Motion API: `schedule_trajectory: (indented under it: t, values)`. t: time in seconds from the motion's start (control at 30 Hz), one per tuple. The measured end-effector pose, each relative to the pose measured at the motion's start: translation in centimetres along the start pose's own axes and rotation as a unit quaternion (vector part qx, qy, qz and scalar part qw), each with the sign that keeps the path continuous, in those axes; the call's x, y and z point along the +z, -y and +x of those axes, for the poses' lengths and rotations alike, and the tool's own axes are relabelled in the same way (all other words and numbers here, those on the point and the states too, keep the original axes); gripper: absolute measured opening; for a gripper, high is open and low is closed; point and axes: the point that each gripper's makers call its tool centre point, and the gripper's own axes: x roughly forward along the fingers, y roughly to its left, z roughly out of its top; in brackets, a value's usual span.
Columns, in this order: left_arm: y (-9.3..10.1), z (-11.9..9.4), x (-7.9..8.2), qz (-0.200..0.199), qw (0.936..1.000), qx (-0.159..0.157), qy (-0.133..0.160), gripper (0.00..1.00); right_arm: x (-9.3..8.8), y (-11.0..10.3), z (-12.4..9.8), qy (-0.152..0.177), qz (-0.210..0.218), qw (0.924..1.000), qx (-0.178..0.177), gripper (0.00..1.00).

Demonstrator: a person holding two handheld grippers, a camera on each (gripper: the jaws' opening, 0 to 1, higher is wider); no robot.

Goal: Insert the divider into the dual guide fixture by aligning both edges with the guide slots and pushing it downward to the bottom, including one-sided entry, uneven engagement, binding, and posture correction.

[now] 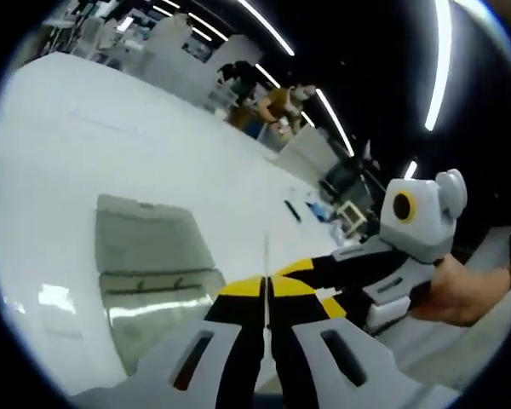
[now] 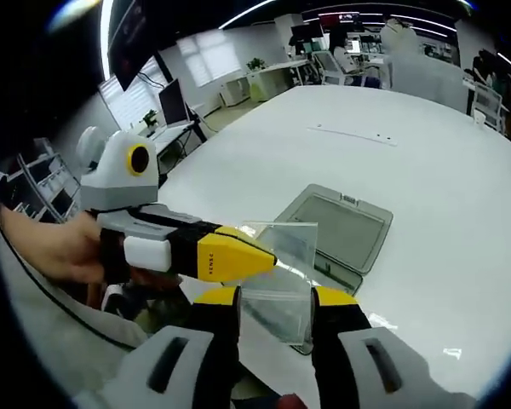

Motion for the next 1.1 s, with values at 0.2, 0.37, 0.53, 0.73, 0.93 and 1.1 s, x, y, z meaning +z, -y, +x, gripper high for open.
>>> schedule_trajectory:
  t: [0.2,0.37,0.53,0.73,0.93,1.1]
  values:
    - [0.4,0.0,0.0,0.015,0.9998,-0.008,-0.008,0.0,0.1,-0.1,-0.1,0.002,-0.013,0.9998,0.013,0.29]
    - [0.3,-0.1,0.2,0.02,0.9996,-0.012,-0.014,0.0,0.2,0.0,-0.2,0.01,-0.025,0.9993,0.027,0.28]
    - [0.4,-0.3,0.5,0.026,0.9993,-0.021,-0.018,0.0,0.9,-0.2,-0.5,0.024,-0.026,0.9982,0.047,0.28]
    - [0.4,-0.4,1.1,0.029,0.9989,-0.028,-0.022,0.0,1.2,-0.1,-0.7,0.024,-0.04,0.9976,0.052,0.35]
    - [0.8,-1.1,1.2,0.039,0.998,-0.04,-0.027,0.0,1.4,0.5,-1.4,0.034,-0.035,0.9972,0.057,0.36]
    - [1.0,-1.5,1.0,0.035,0.9973,-0.056,-0.032,0.0,1.1,0.8,-1.5,0.034,-0.024,0.9967,0.07,0.36]
